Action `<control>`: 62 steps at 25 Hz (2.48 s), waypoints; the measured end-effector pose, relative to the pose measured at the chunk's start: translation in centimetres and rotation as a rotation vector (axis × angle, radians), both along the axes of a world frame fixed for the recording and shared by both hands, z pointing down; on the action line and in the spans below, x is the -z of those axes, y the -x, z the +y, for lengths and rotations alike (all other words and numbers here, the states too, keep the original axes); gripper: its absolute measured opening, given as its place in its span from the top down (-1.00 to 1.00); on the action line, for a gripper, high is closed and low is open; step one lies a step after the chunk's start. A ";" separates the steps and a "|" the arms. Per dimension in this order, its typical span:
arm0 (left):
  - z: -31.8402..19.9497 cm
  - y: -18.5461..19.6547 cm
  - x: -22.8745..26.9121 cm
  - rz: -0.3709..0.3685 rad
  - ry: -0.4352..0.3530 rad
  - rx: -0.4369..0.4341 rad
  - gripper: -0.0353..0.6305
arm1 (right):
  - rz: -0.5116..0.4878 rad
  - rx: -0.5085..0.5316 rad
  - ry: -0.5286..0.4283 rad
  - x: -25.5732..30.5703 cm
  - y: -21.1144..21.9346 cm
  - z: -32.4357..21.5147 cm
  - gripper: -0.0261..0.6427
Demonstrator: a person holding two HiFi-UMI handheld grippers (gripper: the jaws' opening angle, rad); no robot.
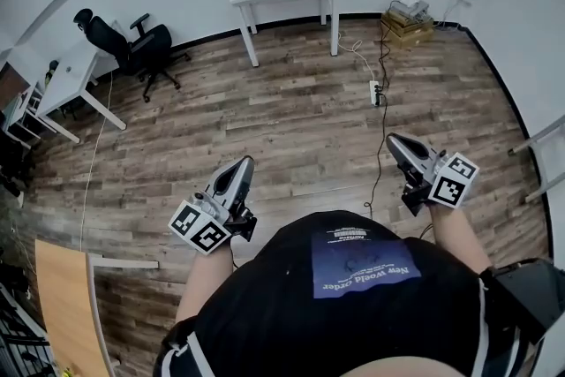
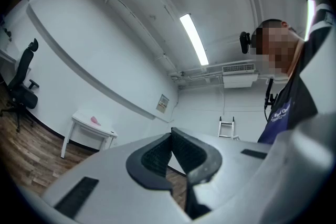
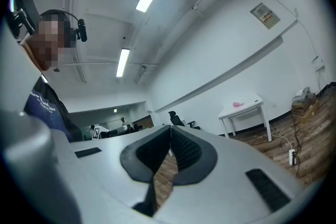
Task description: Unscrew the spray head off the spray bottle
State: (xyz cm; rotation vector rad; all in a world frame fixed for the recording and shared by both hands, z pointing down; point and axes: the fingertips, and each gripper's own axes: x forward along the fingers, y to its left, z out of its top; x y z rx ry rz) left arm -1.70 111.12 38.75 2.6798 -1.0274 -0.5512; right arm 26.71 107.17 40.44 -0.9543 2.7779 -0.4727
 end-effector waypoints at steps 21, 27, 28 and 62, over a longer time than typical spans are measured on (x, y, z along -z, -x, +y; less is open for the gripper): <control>-8.6 17.0 -3.4 0.075 0.046 0.040 0.88 | 0.080 0.044 0.015 1.8 17.5 -10.4 0.93; -9.9 16.1 -2.9 0.030 0.041 0.118 0.88 | 0.047 0.117 0.033 0.5 16.6 -14.0 0.93; -10.4 15.7 -2.6 0.017 0.037 0.136 0.88 | 0.037 0.130 0.032 0.4 16.2 -15.0 0.93; -33.7 -4.0 -1.0 -0.033 0.068 0.007 0.88 | 0.028 0.050 0.025 -1.4 -1.9 -35.1 0.93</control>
